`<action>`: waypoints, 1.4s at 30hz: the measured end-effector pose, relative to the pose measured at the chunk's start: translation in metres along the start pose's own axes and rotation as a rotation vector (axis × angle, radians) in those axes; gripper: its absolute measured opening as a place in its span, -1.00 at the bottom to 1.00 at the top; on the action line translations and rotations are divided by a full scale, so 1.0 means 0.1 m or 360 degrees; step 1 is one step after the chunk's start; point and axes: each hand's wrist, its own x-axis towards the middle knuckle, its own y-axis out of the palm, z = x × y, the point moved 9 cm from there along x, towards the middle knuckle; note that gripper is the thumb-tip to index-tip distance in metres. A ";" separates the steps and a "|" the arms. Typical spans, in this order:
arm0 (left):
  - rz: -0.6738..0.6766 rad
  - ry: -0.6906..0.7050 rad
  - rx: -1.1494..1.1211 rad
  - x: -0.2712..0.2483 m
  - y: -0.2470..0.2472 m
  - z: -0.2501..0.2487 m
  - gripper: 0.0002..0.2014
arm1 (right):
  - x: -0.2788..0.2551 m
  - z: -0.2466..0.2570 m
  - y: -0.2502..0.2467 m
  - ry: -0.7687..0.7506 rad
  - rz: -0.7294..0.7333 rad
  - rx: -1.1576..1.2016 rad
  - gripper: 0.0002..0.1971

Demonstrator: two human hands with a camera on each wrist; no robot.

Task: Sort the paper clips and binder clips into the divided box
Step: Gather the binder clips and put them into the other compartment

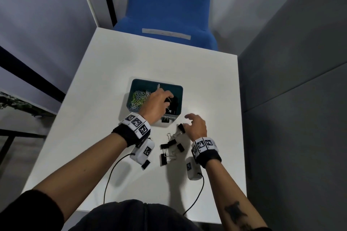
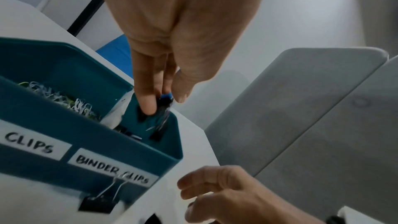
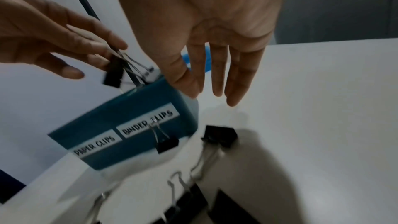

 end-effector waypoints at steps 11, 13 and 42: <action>0.0466 -0.0482 0.0255 -0.69 0.98 0.99 -0.47 | -0.15 -0.10 0.62 -0.0189 0.0091 -0.0300 -0.64; 0.0566 -0.0448 0.0227 -0.63 1.14 0.99 -0.33 | -0.24 -0.05 0.68 -0.0320 0.0100 -0.0353 -0.69; 0.0568 -0.0357 0.0585 -1.14 1.06 1.28 0.32 | -0.80 -0.46 0.67 -0.0317 0.0499 -0.0672 0.21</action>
